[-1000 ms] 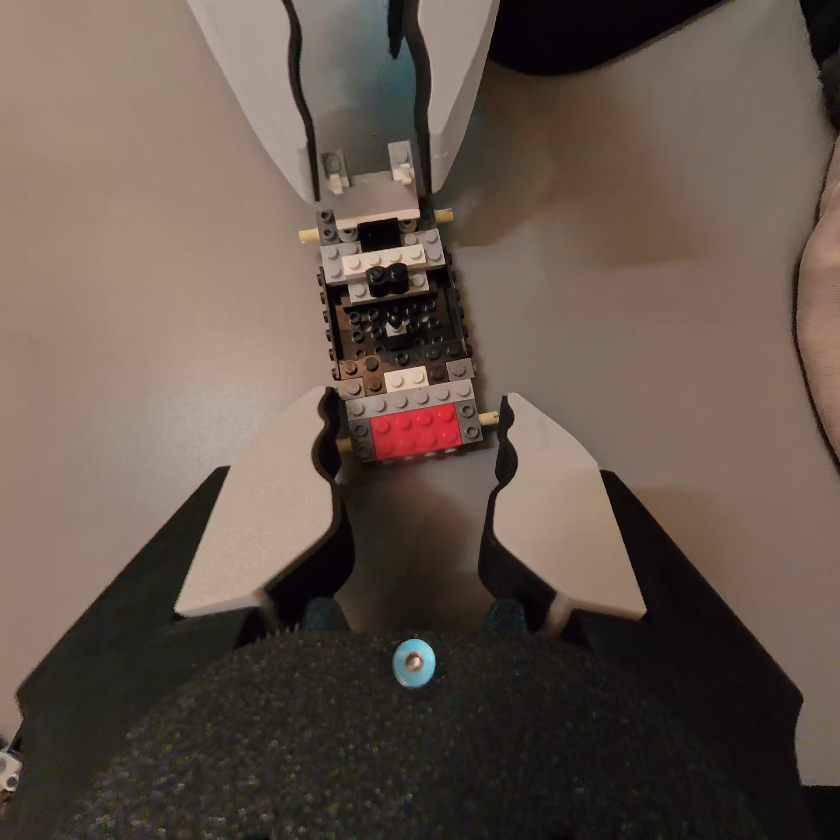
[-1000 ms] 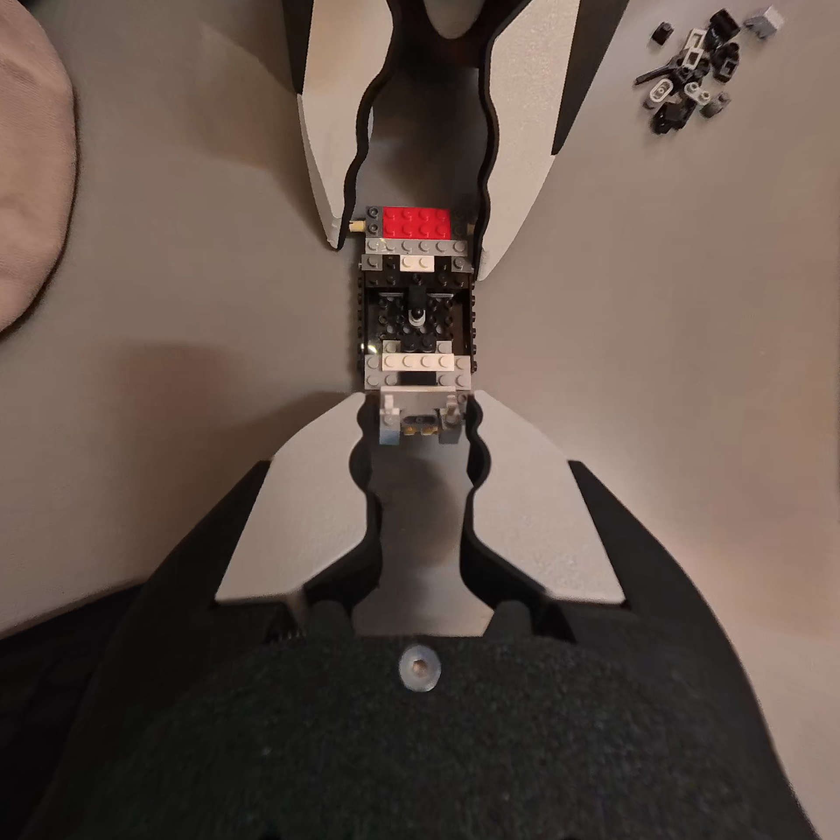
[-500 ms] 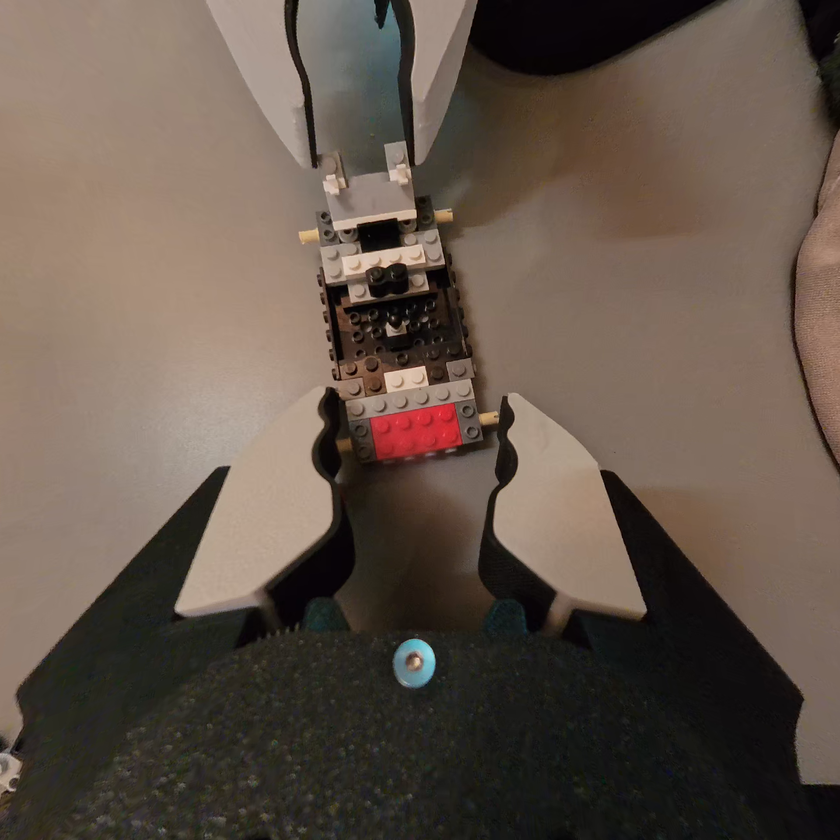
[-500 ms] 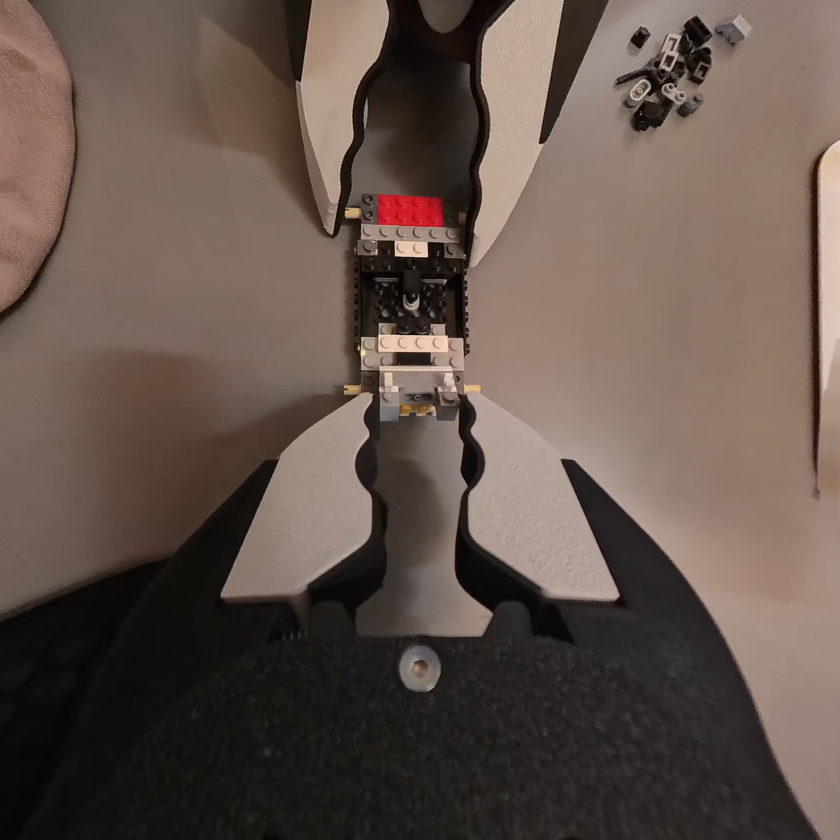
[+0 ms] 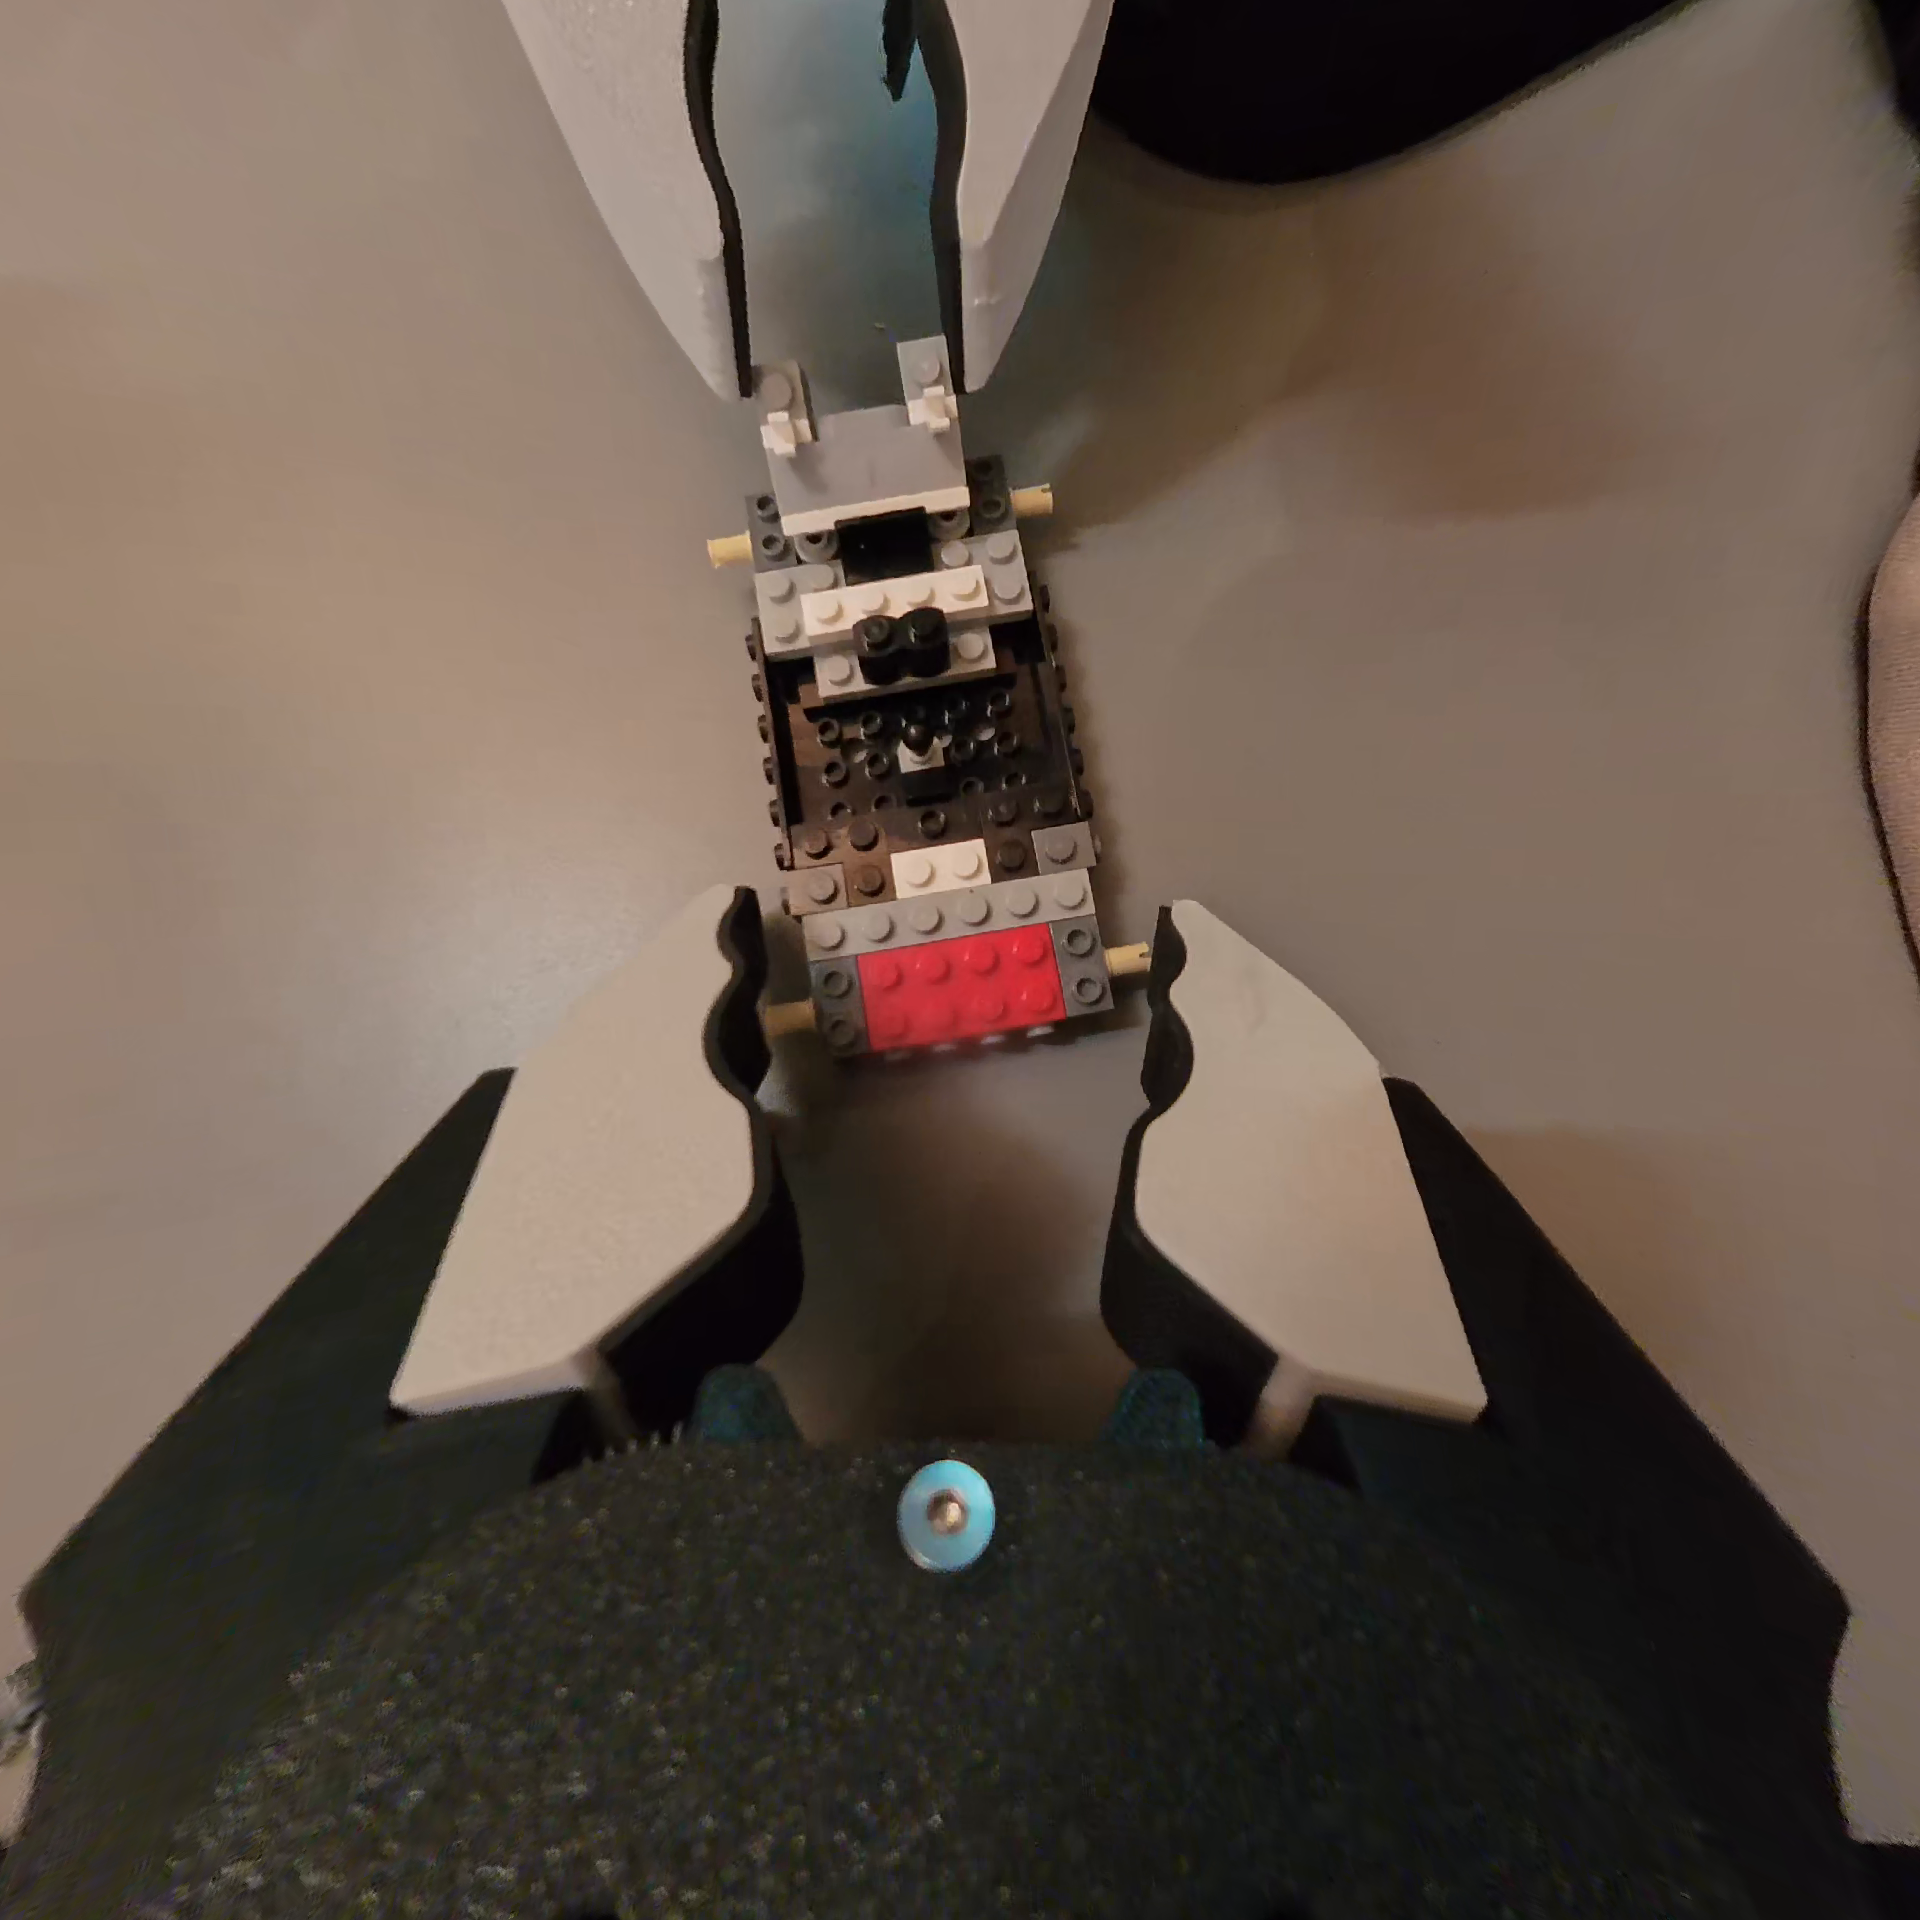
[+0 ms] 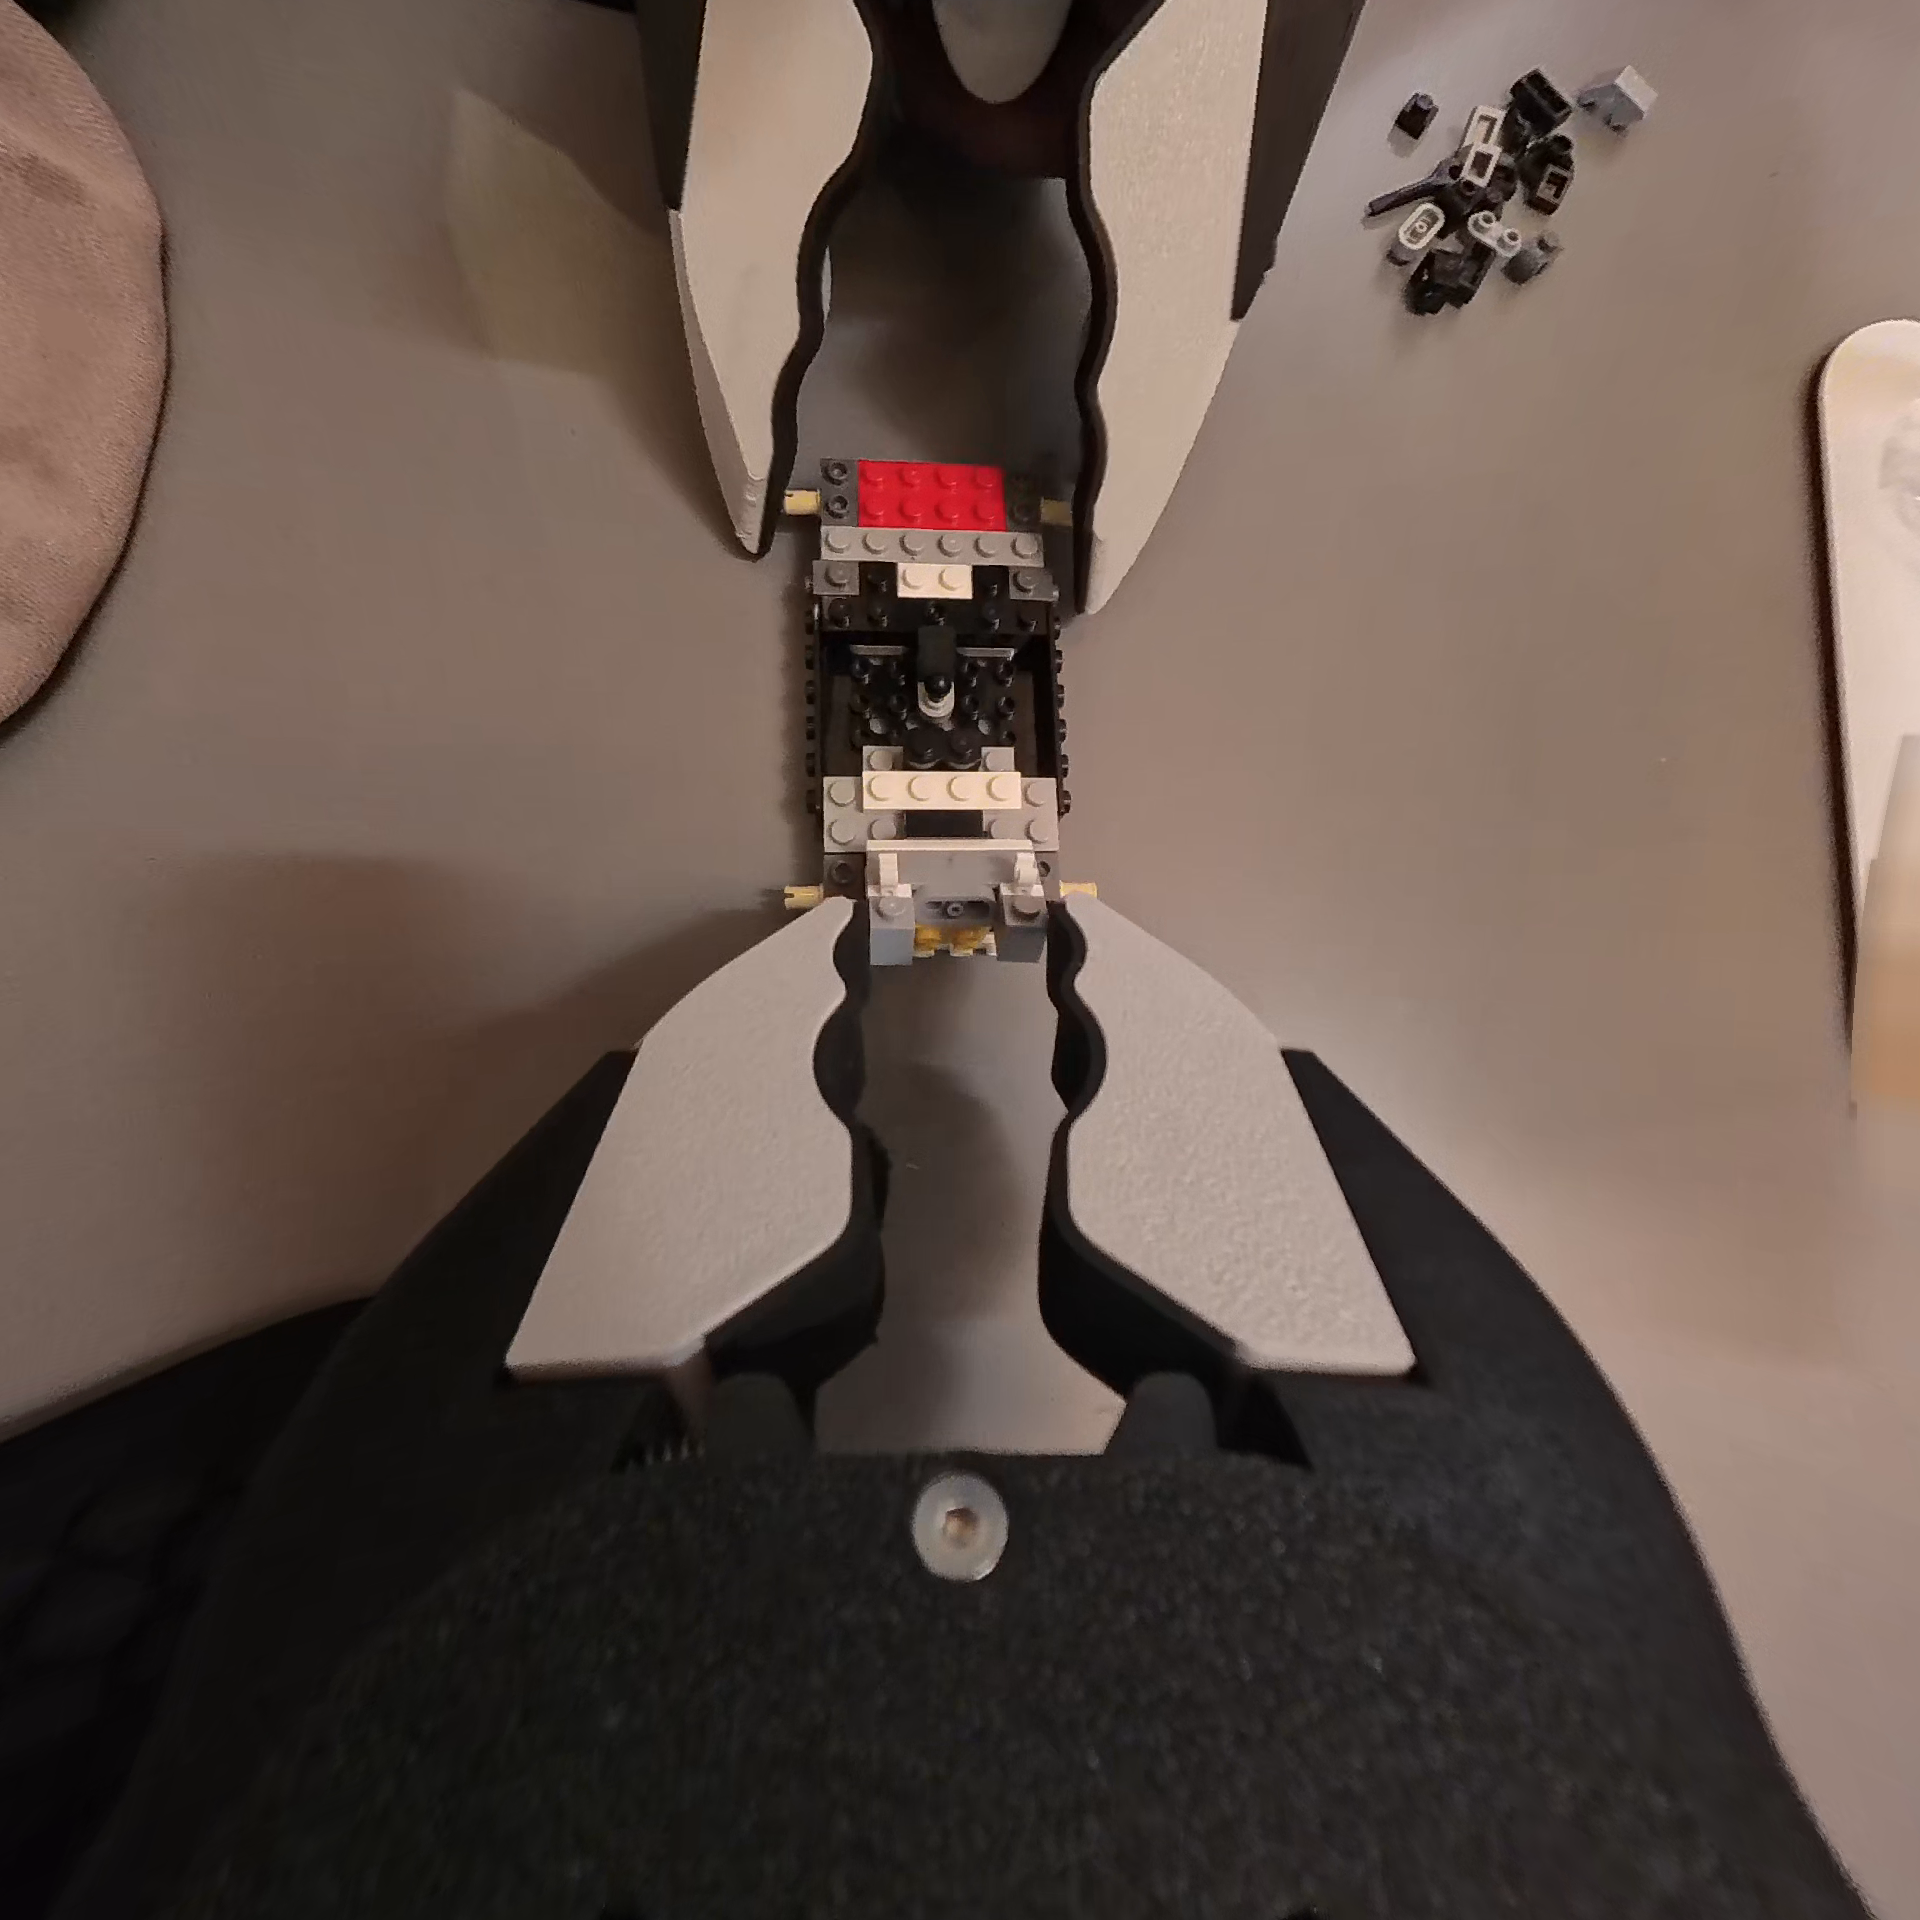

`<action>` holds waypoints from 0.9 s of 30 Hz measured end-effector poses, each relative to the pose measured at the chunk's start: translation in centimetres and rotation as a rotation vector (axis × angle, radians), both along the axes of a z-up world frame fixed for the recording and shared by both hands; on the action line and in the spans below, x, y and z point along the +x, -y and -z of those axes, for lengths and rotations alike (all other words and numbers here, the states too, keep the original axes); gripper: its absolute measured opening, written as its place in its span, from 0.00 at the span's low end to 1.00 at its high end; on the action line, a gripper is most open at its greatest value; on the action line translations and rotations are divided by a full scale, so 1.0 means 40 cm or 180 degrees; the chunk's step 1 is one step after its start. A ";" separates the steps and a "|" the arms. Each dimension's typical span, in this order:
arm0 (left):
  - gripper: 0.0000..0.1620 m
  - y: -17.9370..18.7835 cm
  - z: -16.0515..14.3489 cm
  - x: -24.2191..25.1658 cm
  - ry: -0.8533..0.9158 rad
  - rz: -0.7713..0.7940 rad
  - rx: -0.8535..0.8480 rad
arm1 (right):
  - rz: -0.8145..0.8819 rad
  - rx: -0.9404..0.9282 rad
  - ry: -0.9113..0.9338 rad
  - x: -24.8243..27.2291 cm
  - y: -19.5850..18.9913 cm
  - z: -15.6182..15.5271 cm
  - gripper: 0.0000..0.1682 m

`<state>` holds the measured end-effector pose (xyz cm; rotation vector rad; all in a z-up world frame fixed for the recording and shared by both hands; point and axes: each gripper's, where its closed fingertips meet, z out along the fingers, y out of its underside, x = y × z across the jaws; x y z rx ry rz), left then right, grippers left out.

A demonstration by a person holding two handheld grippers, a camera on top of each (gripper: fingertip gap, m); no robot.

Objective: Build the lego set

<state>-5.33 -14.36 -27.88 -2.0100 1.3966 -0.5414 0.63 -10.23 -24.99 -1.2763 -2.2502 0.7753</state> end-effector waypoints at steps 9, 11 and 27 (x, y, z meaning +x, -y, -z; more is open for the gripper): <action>0.39 -0.015 -0.004 -0.005 0.0007 -0.0038 0.0115 | 0.0132 -0.0042 -0.0092 0.004 -0.010 0.000 0.19; 0.39 -0.016 -0.004 -0.005 0.0006 -0.0036 0.0125 | 0.0146 -0.0058 -0.0108 0.004 -0.010 0.000 0.19; 0.38 -0.016 -0.004 -0.008 0.0040 -0.0049 0.0103 | 0.0148 -0.0079 -0.0085 -0.001 -0.010 0.003 0.19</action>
